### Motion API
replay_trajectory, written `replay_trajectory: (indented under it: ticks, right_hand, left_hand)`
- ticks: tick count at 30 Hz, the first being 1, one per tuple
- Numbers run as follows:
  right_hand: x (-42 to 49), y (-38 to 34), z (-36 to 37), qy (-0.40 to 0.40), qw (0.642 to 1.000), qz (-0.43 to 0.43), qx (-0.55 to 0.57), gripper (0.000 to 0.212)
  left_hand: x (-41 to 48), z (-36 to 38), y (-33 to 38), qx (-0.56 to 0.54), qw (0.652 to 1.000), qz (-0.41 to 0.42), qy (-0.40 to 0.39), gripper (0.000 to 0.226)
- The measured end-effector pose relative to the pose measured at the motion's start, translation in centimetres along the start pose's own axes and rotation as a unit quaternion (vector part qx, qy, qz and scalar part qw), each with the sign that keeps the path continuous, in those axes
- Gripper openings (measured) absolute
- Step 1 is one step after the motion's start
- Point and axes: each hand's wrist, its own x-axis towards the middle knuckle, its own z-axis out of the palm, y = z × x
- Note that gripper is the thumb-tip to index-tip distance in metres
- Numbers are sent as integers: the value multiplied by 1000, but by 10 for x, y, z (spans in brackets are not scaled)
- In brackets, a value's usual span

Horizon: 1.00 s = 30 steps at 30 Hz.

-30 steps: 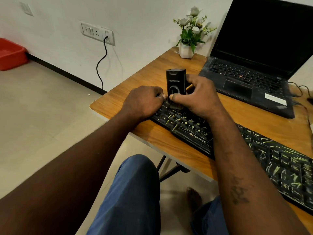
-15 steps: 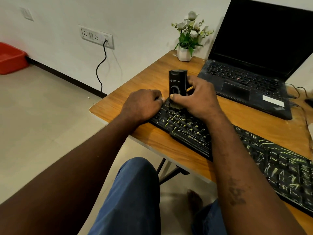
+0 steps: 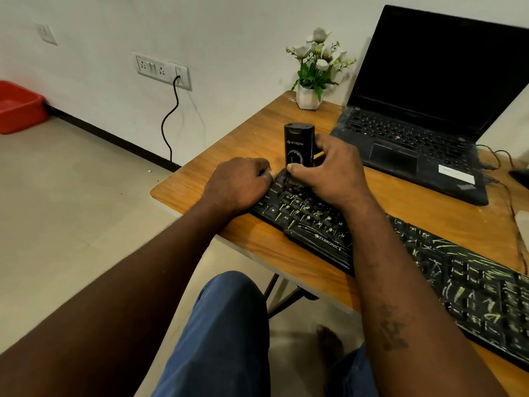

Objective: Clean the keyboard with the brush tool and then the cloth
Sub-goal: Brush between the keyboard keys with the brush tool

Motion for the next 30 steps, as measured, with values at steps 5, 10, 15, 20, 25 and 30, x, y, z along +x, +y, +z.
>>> replay_trajectory:
  ticks: [5, 10, 15, 20, 25, 30]
  right_hand:
    - [-2, -1, 0, -62, 997, -28, 34, 45]
    - [-2, -2, 2, -53, 998, -45, 11, 49]
    - [1, 0, -1, -11, 999, -39, -9, 50]
    - [-2, -1, 2, -48, 997, -61, 3, 51]
    - [-3, -3, -3, -50, 998, -42, 4, 50]
    - [-7, -4, -8, -82, 996, -43, 17, 52]
  left_hand:
    - [-1, -1, 1, -7, 1000, 6, 2, 29]
    - [-1, 0, 1, -9, 1000, 7, 5, 28]
    - [0, 1, 0, -7, 1000, 1, 8, 31]
    - [0, 1, 0, -13, 1000, 9, 4, 31]
    - [0, 1, 1, -7, 1000, 7, 2, 31]
    - [0, 0, -1, -13, 1000, 6, 2, 31]
